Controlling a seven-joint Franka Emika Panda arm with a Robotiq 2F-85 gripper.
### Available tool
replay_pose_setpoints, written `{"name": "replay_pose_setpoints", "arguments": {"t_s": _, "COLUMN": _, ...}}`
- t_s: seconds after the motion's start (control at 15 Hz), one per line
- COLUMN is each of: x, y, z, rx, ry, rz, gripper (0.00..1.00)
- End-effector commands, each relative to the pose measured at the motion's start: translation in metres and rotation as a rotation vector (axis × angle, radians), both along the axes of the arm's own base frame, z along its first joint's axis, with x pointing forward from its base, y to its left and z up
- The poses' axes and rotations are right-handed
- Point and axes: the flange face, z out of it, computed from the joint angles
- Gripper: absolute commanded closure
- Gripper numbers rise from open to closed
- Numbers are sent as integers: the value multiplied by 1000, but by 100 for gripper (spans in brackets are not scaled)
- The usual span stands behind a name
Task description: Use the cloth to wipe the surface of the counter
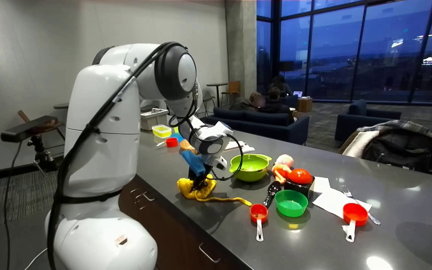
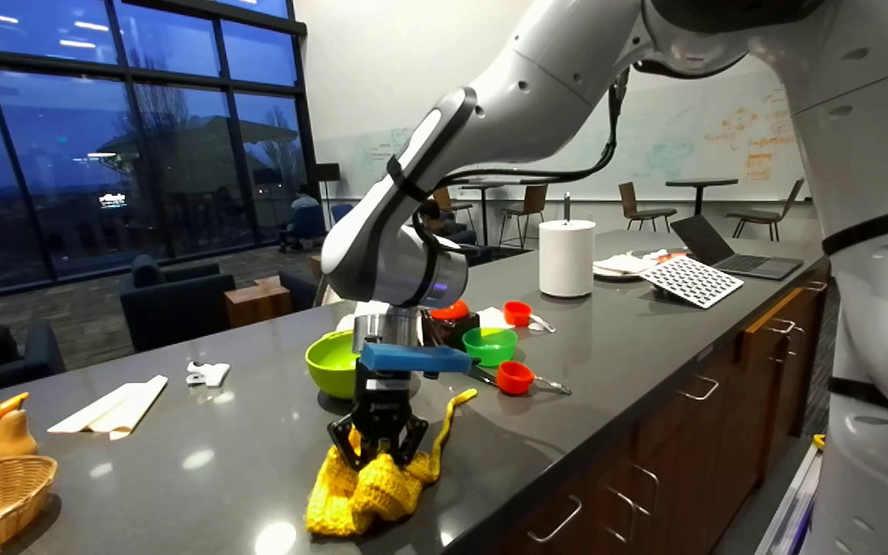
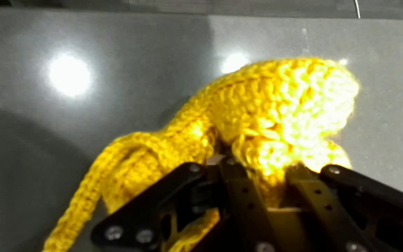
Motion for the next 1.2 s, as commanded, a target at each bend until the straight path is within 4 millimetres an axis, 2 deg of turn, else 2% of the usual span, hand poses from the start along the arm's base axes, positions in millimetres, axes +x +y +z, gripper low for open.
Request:
{"name": "replay_pose_setpoints", "arguments": {"t_s": 0.0, "x": -36, "y": -31, "z": -11, "rx": -15, "ry": 41, "rz": -90, "gripper": 95}}
{"name": "replay_pose_setpoints", "arguments": {"t_s": 0.27, "x": -59, "y": -57, "z": -12, "rx": -34, "ry": 68, "rz": -168, "gripper": 95}}
{"name": "replay_pose_setpoints", "arguments": {"t_s": 0.67, "x": -84, "y": -100, "z": -2, "rx": -138, "ry": 78, "rz": -235, "gripper": 95}}
{"name": "replay_pose_setpoints", "arguments": {"t_s": 0.93, "x": -89, "y": -118, "z": 5, "rx": -230, "ry": 63, "rz": -226, "gripper": 95}}
{"name": "replay_pose_setpoints", "arguments": {"t_s": 1.13, "x": -81, "y": -119, "z": 11, "rx": -290, "ry": 36, "rz": -179, "gripper": 95}}
